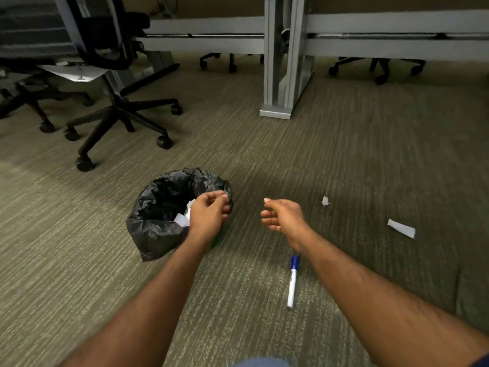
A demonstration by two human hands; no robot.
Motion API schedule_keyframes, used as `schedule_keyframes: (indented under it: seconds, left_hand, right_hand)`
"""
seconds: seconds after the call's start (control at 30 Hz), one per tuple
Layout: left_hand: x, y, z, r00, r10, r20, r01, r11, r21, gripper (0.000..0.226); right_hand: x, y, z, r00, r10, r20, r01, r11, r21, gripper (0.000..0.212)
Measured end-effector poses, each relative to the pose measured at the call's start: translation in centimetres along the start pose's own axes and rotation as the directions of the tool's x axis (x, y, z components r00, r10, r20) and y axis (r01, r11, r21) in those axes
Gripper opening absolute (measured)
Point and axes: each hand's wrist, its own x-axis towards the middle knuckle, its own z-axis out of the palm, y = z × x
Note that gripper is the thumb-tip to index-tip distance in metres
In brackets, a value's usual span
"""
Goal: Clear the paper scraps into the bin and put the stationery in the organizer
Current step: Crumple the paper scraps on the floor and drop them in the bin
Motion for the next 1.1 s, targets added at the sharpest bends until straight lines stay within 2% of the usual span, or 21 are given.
schedule_keyframes:
  seconds: [0.13,0.23,0.57,0.7,0.77,0.93,1.0,1.1]
  left_hand:
    - [-0.7,-1.6,4.5,0.980,0.004,0.197,-0.036,0.986,0.160,0.006]
    - [-1.5,-2.1,8.8,0.950,-0.030,0.311,-0.032,0.981,0.192,0.006]
    - [-5.7,-6.2,19.3,0.897,-0.129,0.422,0.061,0.983,0.171,0.021]
    - [-7.2,-9.7,22.0,0.890,-0.160,0.427,0.057,0.968,0.245,0.023]
    - [-8.5,-11.5,23.2,0.865,-0.168,0.472,0.021,0.954,0.300,0.022]
    - [-12.8,-15.4,26.4,0.735,-0.135,0.665,-0.223,0.877,0.425,0.013]
    - [-14.9,-16.4,27.7,0.637,-0.137,0.759,-0.353,0.823,0.445,0.019]
    - [-17.8,-17.9,29.1,0.453,-0.177,0.874,-0.560,0.706,0.434,0.026]
  right_hand:
    - [-0.7,2.0,-3.2,0.997,-0.006,-0.082,0.004,1.000,-0.029,0.011]
    - [-1.0,3.1,-6.1,0.988,-0.003,-0.154,0.000,1.000,-0.018,0.011]
    - [-2.0,6.6,-15.3,0.925,0.011,-0.381,-0.014,1.000,-0.005,0.022]
    - [-3.1,8.3,-19.6,0.892,0.007,-0.451,-0.020,1.000,-0.024,0.021]
    - [-4.2,9.6,-22.1,0.873,0.003,-0.487,-0.035,0.998,-0.055,0.023]
    - [-8.4,13.5,-28.2,0.821,0.011,-0.571,-0.107,0.985,-0.134,0.028]
    - [-10.4,15.0,-30.1,0.804,0.017,-0.594,-0.134,0.979,-0.154,0.029]
    - [-13.6,17.4,-32.6,0.779,0.031,-0.626,-0.186,0.965,-0.184,0.025]
